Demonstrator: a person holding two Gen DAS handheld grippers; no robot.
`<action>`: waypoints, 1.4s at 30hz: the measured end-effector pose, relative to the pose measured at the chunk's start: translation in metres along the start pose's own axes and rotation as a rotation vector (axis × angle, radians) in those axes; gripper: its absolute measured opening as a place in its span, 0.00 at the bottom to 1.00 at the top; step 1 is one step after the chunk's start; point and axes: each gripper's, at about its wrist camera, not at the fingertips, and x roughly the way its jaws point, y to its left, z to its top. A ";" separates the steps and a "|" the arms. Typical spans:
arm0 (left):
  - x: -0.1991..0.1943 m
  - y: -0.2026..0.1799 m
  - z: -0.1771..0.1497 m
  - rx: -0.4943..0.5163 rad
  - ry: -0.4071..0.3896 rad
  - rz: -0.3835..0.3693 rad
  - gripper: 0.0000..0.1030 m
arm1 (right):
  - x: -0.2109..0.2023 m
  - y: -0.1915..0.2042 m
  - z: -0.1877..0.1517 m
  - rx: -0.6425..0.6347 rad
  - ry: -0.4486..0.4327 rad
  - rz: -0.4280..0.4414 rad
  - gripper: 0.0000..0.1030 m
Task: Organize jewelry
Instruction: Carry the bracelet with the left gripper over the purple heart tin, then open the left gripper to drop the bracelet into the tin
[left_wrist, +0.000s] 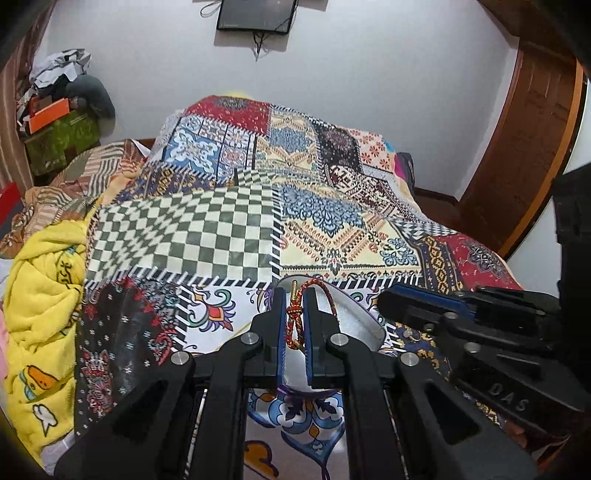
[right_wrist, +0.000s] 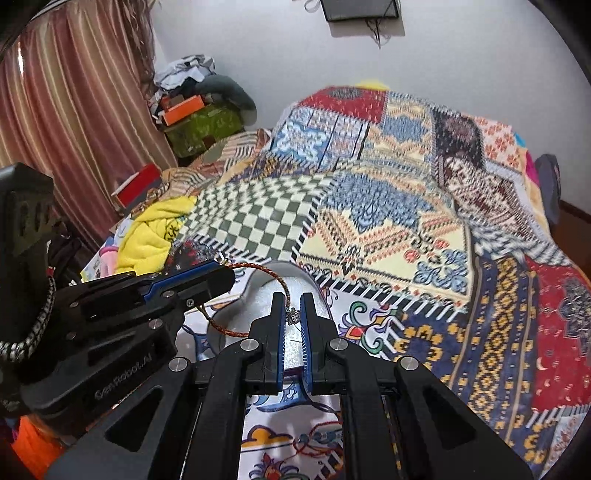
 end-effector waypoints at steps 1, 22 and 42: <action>0.003 0.001 0.000 -0.001 0.005 0.001 0.06 | 0.003 0.000 -0.001 -0.003 0.009 -0.001 0.07; 0.008 -0.004 -0.008 0.052 0.036 0.035 0.19 | 0.010 0.004 0.011 -0.012 -0.002 0.025 0.07; -0.030 0.035 -0.014 -0.001 -0.028 0.149 0.41 | 0.023 0.027 0.006 -0.067 0.081 0.041 0.14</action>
